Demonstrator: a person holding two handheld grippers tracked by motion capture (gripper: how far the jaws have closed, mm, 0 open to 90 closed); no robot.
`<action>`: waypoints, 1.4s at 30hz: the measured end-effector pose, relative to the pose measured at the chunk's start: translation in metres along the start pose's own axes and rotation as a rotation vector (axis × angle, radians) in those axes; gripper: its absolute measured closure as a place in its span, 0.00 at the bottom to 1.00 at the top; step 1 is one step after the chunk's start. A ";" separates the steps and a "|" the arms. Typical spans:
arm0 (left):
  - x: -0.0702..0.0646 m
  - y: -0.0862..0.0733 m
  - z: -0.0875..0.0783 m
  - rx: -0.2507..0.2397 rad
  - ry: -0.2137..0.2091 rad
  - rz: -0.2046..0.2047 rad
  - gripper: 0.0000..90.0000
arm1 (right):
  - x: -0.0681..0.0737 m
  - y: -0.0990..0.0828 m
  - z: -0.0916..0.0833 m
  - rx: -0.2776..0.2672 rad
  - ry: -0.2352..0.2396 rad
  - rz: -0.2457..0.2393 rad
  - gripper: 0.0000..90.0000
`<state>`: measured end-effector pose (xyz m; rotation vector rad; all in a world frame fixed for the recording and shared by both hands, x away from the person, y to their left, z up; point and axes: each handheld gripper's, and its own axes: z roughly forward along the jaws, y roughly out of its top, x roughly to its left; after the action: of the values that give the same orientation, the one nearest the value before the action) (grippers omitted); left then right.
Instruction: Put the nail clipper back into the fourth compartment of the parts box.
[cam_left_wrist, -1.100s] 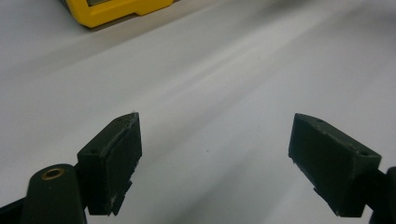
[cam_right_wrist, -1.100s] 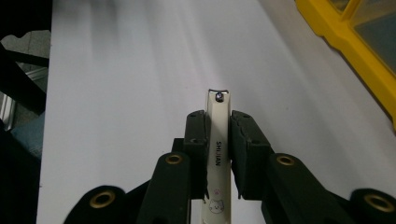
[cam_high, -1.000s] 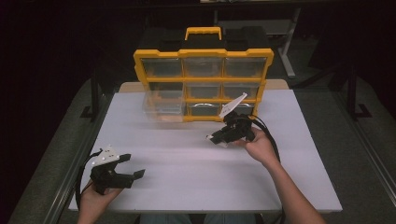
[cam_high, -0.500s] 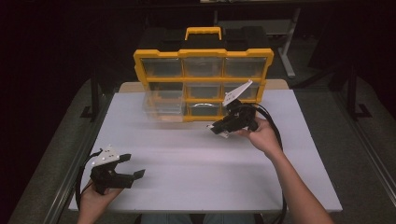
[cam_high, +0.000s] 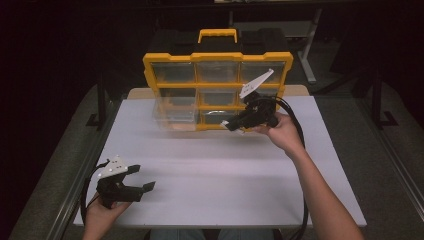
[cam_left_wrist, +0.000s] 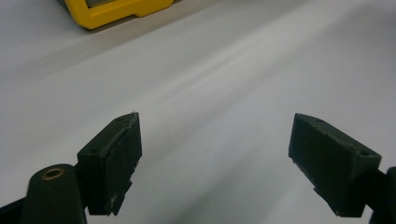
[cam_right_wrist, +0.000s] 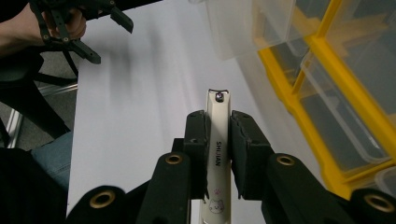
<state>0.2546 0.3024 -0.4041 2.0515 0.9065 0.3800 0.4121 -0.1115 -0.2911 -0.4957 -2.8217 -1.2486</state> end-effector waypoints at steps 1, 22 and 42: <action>0.000 0.000 0.000 0.000 0.000 0.000 0.19 | 0.000 0.002 -0.002 0.000 -0.002 0.004 0.84; 0.001 0.000 -0.001 -0.019 -0.001 -0.005 0.19 | -0.008 0.067 -0.024 -0.033 -0.012 -0.056 0.84; -0.005 0.003 0.005 0.014 -0.016 0.020 0.19 | -0.008 0.125 -0.017 -0.026 0.007 -0.115 0.84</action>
<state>0.2551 0.2953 -0.4043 2.0751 0.8825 0.3684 0.4540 -0.0476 -0.1910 -0.3338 -2.8686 -1.3047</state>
